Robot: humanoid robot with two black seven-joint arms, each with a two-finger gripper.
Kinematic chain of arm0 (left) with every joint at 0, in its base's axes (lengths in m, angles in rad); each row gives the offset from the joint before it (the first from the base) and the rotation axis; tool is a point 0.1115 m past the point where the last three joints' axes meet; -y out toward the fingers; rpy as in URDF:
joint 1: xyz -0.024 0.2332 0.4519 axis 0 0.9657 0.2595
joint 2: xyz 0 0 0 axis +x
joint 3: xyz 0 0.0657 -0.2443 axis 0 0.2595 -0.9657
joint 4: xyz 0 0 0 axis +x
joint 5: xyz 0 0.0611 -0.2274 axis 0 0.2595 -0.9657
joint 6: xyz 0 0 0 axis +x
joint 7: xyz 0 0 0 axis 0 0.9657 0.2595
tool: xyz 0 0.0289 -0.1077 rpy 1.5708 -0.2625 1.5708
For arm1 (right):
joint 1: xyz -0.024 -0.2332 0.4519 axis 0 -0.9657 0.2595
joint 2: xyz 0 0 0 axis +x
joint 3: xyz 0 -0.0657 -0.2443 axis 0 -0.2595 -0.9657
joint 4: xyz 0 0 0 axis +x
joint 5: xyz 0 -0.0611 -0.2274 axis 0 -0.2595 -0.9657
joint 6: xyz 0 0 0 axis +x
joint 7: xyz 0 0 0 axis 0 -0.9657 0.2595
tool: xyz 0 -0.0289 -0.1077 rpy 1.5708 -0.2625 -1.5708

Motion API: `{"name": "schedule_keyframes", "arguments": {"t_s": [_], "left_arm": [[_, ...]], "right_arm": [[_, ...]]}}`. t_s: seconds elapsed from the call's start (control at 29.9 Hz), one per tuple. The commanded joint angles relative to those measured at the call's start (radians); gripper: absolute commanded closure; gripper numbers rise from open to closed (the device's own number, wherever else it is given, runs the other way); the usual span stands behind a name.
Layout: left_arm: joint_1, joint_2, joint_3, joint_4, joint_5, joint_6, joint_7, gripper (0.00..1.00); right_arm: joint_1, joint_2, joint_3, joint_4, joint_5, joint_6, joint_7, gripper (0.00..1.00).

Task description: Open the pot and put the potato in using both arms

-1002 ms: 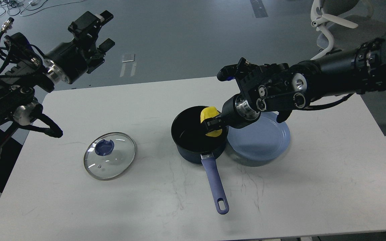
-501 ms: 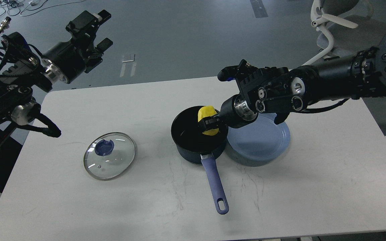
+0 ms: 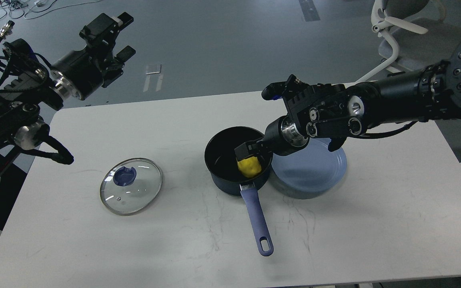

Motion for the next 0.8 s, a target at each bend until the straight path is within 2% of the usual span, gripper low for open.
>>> {"name": "schedule_keyframes", "arguments": {"t_s": [0.0, 0.33, 0.53, 0.7, 0.77], "left_arm": [[0.000, 0.001, 0.000, 0.000, 0.000, 0.000, 0.000, 0.02], [0.000, 0.003, 0.000, 0.000, 0.000, -0.002, 0.000, 0.02], [0.003, 0.003, 0.002, 0.001, 0.000, -0.003, 0.000, 0.02], [0.025, 0.001, 0.002, 0.001, -0.008, -0.003, 0.000, 0.02], [0.034, -0.002, 0.000, 0.001, -0.009, -0.002, 0.000, 0.02]], "right_arm": [[0.000, 0.000, 0.001, 0.001, 0.001, -0.014, 0.000, 0.07], [0.011, 0.000, 0.026, -0.019, 0.017, -0.023, 0.000, 0.06], [-0.005, 0.000, 0.110, -0.105, 0.055, -0.028, 0.001, 0.06], [-0.068, -0.015, 0.212, -0.127, 0.146, -0.075, 0.043, 0.06], [-0.109, -0.107, 0.325, -0.128, 0.152, -0.110, 0.061, 0.06]]}}
